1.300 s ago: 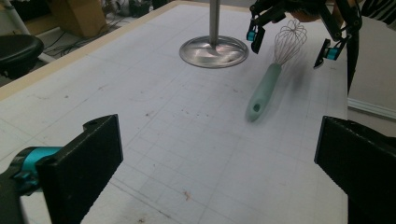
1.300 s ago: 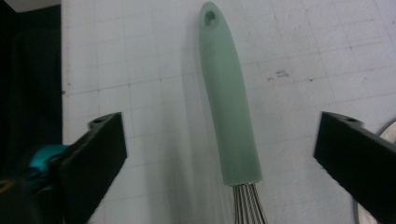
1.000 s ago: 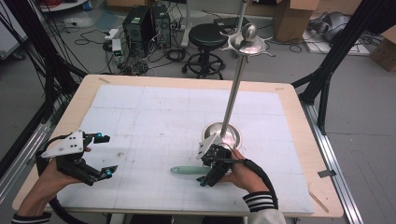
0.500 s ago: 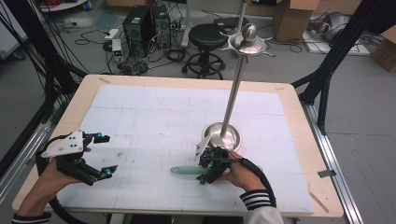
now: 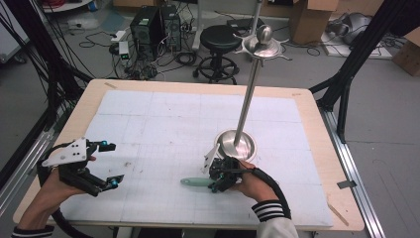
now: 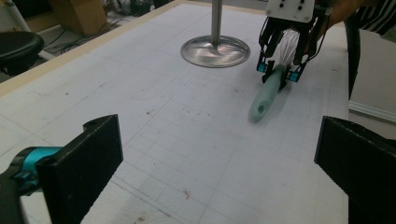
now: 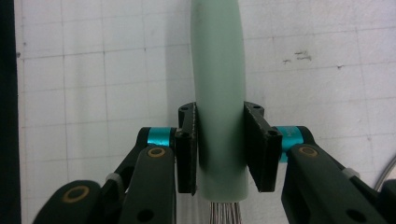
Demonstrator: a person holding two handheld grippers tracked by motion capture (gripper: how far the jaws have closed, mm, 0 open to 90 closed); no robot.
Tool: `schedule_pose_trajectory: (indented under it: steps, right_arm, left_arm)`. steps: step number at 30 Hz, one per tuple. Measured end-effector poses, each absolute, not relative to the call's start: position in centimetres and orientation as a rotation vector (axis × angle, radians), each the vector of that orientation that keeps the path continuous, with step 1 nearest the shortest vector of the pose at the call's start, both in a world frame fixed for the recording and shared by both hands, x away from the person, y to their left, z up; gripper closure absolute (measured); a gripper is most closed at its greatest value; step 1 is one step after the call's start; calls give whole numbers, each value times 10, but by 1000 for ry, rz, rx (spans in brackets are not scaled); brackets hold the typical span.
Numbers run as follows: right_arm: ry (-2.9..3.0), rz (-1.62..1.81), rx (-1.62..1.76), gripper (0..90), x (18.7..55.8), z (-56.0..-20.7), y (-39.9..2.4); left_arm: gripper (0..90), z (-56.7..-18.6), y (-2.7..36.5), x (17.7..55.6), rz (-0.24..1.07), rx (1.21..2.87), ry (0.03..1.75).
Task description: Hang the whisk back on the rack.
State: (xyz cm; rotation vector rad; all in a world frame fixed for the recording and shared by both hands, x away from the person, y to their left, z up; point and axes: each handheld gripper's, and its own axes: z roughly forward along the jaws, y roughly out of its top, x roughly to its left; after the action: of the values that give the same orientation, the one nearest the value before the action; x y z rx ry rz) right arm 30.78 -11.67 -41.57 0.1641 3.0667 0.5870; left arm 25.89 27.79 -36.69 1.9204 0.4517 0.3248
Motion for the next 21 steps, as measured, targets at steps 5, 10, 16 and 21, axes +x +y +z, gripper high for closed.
schedule_pose_trajectory:
  steps: [5, 10, 16, 21]
  right_arm:
    - [3078, 571, 148, 688, 304, -414, -117]
    - [3060, 637, 131, 689, 303, -406, -123]
    - [3032, 738, 110, 690, 301, -393, -134]
    - [3004, 845, 74, 691, 299, -384, -145]
  left_arm:
    - [17, -367, 278, 259, 325, 1918, 456]
    - [17, -367, 278, 259, 324, 1920, 450]
    - [17, -367, 278, 259, 325, 1919, 452]
    - [17, -367, 278, 258, 321, 1920, 452]
